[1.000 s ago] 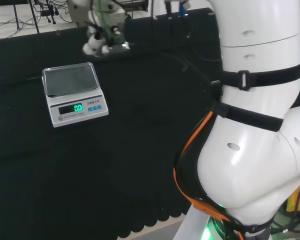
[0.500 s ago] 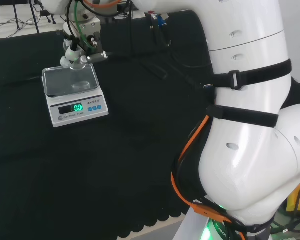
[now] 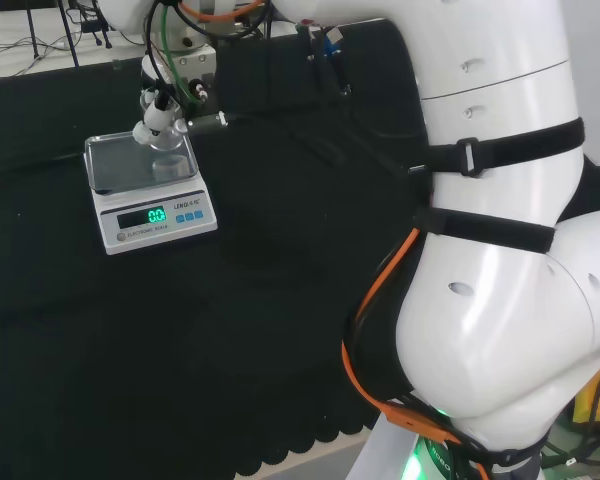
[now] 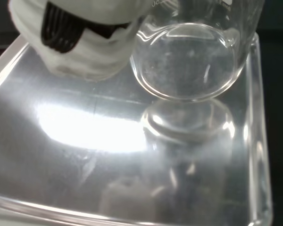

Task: Put the beaker on the electronic balance.

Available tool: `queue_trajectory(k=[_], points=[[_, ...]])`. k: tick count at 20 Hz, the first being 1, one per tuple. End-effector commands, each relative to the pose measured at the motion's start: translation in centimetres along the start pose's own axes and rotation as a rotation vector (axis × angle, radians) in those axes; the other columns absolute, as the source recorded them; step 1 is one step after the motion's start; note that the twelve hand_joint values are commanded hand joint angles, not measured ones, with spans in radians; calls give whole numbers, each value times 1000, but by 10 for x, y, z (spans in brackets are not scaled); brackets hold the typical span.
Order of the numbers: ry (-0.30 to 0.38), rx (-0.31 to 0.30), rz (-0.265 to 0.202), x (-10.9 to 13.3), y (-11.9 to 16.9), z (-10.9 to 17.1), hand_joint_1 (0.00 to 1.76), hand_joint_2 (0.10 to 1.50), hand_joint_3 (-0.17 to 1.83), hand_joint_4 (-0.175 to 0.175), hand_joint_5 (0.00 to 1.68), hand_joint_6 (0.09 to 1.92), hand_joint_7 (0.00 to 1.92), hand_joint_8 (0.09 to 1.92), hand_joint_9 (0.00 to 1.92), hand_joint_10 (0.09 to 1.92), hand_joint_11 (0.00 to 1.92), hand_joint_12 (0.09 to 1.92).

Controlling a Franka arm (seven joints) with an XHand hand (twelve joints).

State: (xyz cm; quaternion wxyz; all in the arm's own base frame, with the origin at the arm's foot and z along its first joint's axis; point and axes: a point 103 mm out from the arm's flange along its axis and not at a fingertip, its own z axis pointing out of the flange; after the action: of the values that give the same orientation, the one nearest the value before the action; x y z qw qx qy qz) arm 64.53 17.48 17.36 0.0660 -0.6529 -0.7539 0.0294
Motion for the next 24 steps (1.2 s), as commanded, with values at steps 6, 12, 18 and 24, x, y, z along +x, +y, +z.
queue_trajectory(k=[6, 12, 18, 24], points=[[-63, 68, -17, 25, 14, 30, 1235, 985, 380, -175, 858, 1239, 887, 1260, 1157, 1142, 1223, 874], [29, 42, -22, 0, 3, 11, 1005, 484, 781, 8, 162, 638, 329, 1013, 661, 872, 420, 1361], [1, 30, -57, 10, 0, 0, 802, 494, 466, 68, 3, 87, 10, 573, 210, 885, 10, 1516], [-15, -5, -71, 2, -9, -20, 640, 562, 190, 87, 0, 87, 0, 226, 86, 880, 0, 1385]])
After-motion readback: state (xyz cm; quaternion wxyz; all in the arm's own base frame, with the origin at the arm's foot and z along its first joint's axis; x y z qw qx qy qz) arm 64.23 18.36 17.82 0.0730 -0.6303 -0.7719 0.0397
